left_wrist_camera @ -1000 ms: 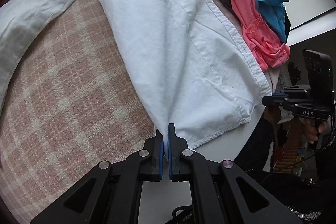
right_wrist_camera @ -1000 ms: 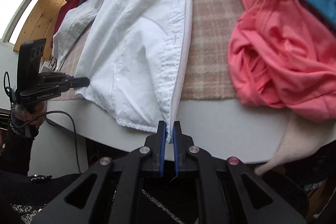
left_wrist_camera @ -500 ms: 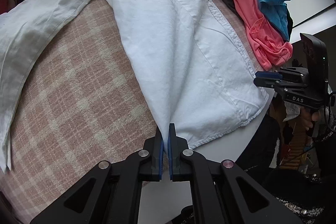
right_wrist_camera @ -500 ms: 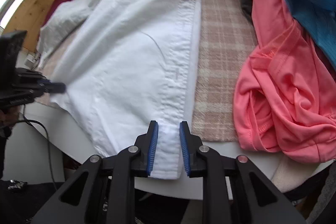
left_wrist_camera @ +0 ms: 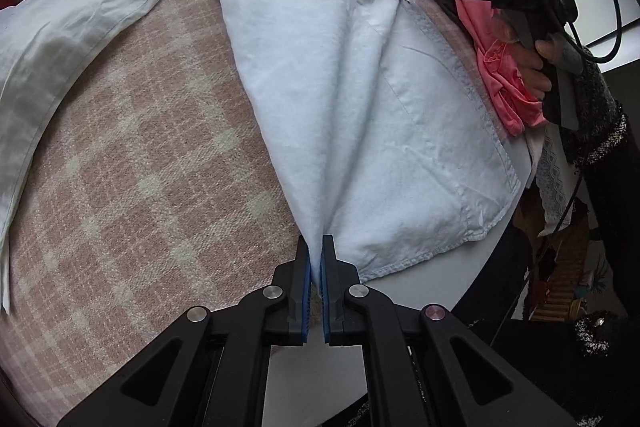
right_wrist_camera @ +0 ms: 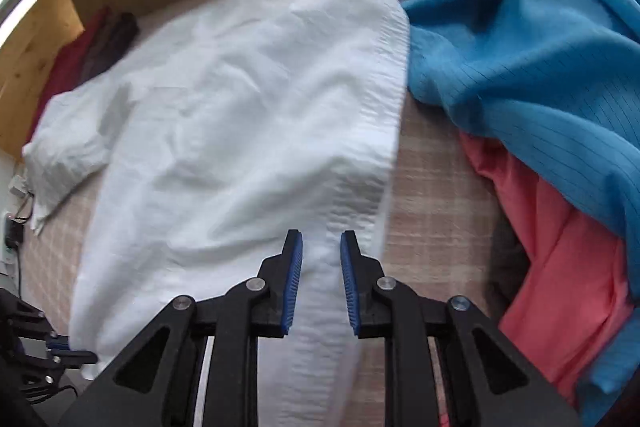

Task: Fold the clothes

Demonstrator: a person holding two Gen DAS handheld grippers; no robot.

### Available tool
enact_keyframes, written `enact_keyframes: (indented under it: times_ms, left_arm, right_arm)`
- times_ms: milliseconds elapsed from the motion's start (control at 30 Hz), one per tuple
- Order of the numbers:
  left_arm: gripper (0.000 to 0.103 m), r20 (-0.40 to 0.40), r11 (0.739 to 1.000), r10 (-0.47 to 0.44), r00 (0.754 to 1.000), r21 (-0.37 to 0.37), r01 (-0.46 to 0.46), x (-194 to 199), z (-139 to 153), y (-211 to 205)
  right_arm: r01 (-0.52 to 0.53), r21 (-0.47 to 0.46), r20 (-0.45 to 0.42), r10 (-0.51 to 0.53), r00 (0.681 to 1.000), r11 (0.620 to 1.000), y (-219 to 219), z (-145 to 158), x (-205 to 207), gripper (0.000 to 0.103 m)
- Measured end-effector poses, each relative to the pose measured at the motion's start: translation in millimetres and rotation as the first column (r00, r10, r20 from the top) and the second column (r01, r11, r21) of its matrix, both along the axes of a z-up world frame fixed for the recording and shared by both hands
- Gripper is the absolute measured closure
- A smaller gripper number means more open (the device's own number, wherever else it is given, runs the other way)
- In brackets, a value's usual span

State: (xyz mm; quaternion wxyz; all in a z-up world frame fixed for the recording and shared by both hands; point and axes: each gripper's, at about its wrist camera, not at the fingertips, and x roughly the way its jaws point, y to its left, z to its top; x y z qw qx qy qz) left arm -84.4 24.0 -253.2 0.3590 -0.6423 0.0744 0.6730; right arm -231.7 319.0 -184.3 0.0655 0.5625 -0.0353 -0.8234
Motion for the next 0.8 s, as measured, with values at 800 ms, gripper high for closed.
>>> enact_keyframes:
  times_ms: [800]
  left_arm:
    - [0.063,-0.252,0.935,-0.343,0.905,-0.007,0.353,69.6,83.1,160.7]
  right_arm:
    - [0.185,-0.333,0.006,-0.193,0.981,0.925,94.1,16.9,244.3,0.072]
